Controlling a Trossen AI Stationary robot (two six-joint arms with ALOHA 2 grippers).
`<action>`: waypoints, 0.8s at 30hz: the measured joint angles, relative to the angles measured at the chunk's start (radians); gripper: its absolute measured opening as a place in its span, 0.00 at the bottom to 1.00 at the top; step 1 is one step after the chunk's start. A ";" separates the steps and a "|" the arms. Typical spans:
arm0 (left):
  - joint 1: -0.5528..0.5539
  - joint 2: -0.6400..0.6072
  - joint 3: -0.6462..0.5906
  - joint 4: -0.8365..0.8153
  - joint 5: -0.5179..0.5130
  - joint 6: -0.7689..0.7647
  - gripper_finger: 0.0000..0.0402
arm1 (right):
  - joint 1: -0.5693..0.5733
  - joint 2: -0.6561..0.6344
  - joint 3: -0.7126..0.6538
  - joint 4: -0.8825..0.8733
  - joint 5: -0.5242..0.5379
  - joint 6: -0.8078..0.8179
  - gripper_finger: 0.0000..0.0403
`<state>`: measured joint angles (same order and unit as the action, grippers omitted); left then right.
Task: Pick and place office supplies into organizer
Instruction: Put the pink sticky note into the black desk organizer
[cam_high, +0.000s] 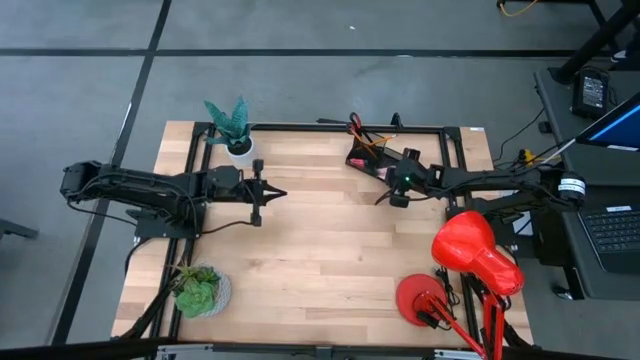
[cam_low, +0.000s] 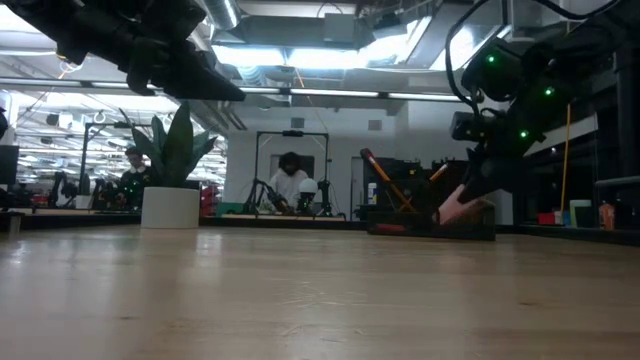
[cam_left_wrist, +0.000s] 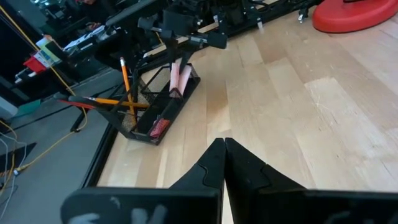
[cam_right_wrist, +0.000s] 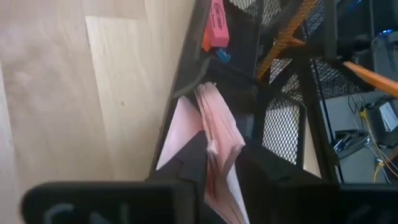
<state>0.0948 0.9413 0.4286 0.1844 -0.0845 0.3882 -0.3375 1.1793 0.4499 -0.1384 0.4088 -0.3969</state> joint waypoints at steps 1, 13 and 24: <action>0.000 0.000 0.000 0.000 0.000 0.000 0.01 | 0.000 0.000 0.000 0.003 0.000 0.000 0.22; 0.000 0.000 0.000 0.000 0.000 0.010 0.00 | 0.000 0.000 0.000 -0.002 0.121 -0.004 0.36; 0.000 0.000 0.000 0.000 0.000 0.010 0.01 | -0.002 0.000 0.000 -0.008 0.079 0.060 0.48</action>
<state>0.0948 0.9413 0.4286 0.1844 -0.0843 0.3985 -0.3391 1.1793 0.4500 -0.1463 0.4877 -0.3367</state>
